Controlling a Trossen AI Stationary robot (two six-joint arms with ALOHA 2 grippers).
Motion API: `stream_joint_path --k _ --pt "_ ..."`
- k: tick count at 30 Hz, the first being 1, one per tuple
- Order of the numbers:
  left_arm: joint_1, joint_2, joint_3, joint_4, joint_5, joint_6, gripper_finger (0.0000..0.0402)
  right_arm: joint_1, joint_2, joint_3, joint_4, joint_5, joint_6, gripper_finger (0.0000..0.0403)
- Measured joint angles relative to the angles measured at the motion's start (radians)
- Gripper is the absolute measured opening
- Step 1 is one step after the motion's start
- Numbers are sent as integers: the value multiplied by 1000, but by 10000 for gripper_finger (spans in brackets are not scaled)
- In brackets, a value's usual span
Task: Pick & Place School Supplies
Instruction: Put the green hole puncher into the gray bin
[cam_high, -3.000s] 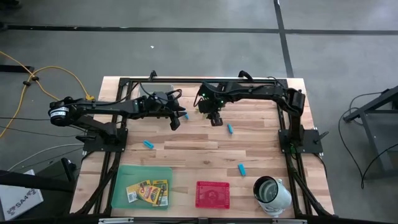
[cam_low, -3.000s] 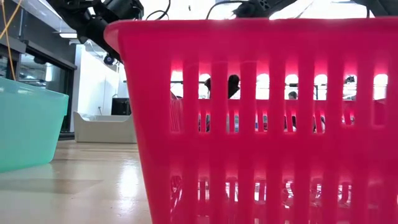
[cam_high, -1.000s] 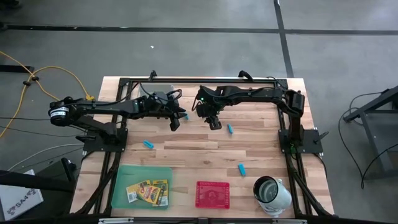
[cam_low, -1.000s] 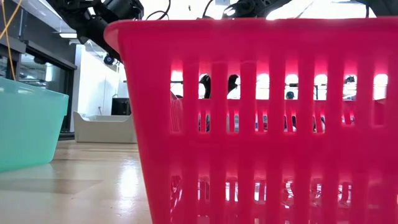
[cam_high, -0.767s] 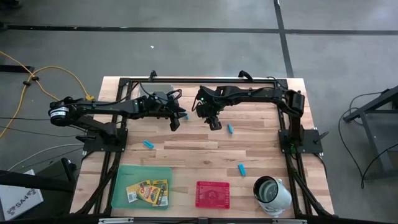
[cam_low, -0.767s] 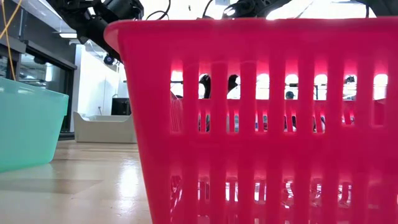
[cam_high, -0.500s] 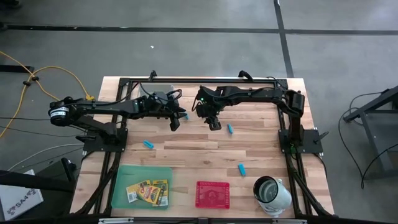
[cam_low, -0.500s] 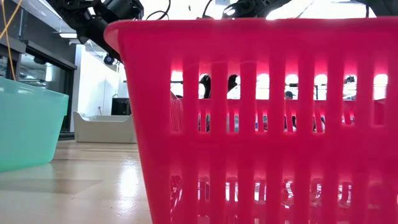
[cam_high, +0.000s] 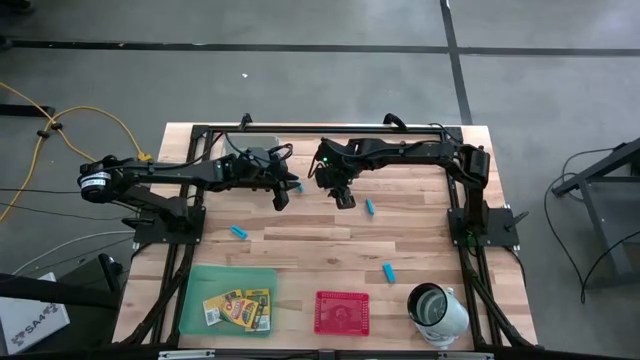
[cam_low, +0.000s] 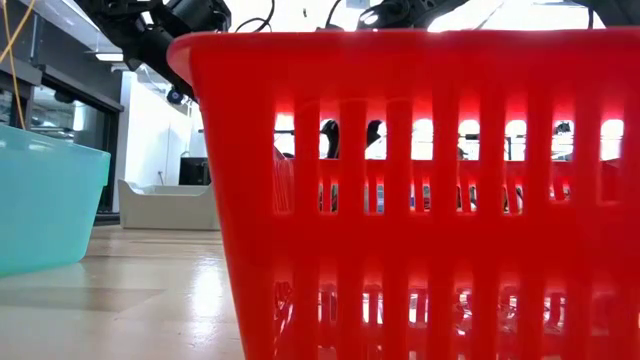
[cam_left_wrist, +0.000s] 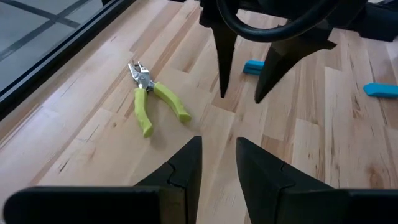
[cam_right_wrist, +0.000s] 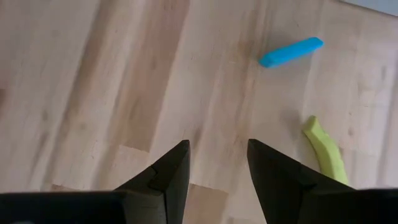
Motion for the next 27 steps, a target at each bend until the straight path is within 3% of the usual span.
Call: stream_joint_path --k 5,11,22,27 --pt "0 0 0 0 1 0 94 0 0 0 -4 79 -19 153" --pt "0 0 0 -1 3 -1 94 16 0 0 -33 241 -192 153" --pt "0 0 0 0 3 -1 94 30 0 1 -106 166 -181 153" --pt "0 0 0 0 2 -23 94 26 0 84 -158 135 -183 153"
